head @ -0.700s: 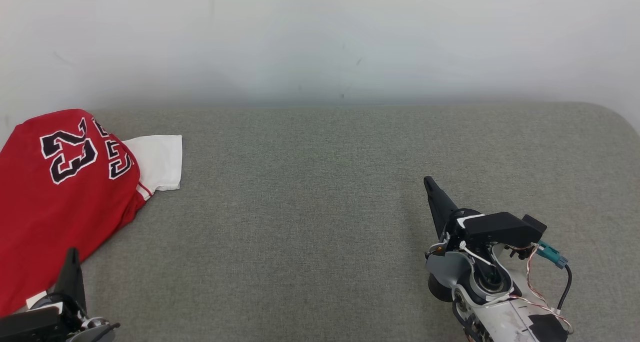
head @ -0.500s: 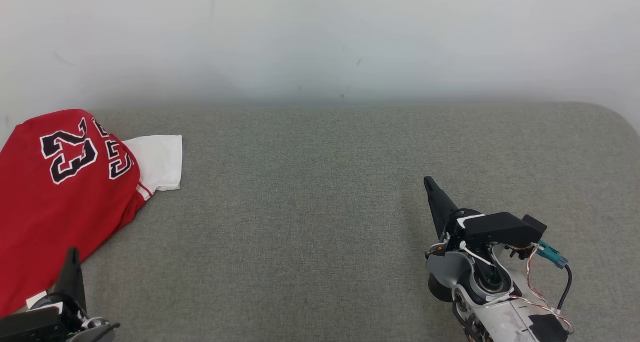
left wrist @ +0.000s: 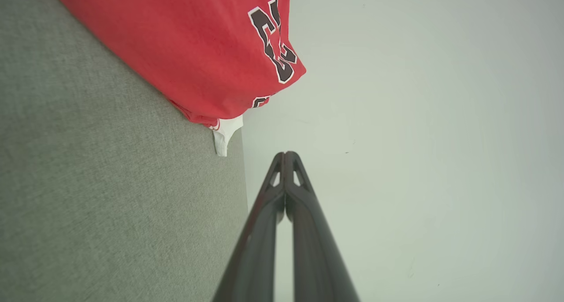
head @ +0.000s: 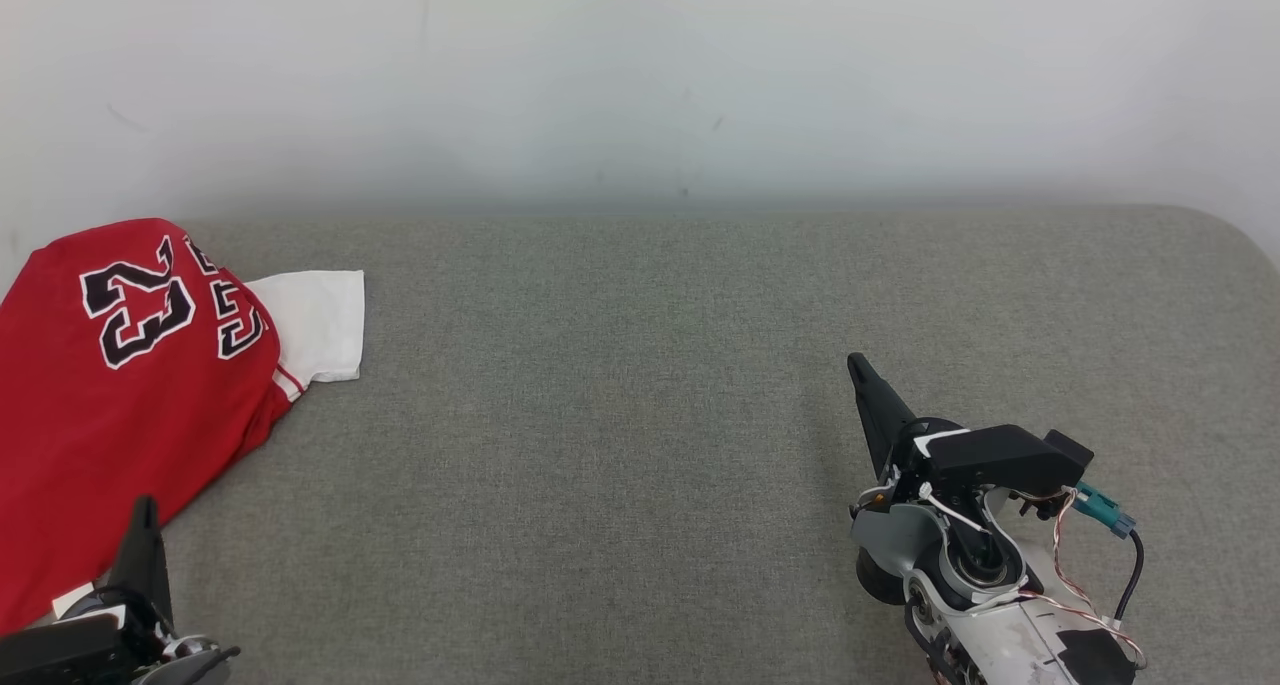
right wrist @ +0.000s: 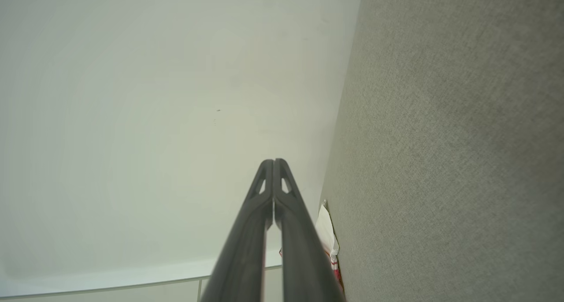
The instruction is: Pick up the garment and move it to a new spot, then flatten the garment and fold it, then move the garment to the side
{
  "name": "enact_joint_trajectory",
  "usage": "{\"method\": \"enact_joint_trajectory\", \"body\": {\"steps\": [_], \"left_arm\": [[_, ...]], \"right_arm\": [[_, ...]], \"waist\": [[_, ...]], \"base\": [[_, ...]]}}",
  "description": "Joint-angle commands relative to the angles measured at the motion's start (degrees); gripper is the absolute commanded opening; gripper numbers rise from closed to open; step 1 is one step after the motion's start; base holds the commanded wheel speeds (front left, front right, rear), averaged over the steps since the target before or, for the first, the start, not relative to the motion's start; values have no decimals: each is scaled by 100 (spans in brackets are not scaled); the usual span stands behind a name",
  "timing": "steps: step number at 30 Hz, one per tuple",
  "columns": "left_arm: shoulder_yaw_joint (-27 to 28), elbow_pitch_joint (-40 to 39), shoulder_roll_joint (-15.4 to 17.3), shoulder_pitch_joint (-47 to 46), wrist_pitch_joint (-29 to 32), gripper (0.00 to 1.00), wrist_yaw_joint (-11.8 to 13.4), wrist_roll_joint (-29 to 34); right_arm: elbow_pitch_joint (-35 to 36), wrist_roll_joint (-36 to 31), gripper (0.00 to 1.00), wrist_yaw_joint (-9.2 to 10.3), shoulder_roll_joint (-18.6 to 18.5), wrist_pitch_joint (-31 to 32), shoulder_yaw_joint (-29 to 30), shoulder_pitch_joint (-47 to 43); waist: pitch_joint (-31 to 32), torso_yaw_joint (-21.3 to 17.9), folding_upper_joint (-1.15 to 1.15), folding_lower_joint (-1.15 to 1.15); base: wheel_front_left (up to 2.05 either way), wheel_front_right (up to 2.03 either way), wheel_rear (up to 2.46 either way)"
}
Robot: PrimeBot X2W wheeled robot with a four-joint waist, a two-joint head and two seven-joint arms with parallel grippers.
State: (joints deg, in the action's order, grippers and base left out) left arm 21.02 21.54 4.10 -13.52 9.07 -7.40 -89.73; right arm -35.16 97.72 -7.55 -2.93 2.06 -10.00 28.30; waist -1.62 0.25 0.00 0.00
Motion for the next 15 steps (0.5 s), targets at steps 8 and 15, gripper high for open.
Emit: {"method": "enact_joint_trajectory", "body": {"steps": [8, 15], "left_arm": [[4, 2, 20, -56, -20, 0, -19, -36], [4, 2, 20, -56, -20, 0, -19, -36]], "right_arm": [[3, 27, 0, 13, 10, 15, -15, 22], [3, 27, 0, 13, 10, 15, -15, 22]], "waist": [[0, 0, 0, 0], [0, 0, 0, 0]], "base": [[0, 0, 0], [0, 0, 0]]}}
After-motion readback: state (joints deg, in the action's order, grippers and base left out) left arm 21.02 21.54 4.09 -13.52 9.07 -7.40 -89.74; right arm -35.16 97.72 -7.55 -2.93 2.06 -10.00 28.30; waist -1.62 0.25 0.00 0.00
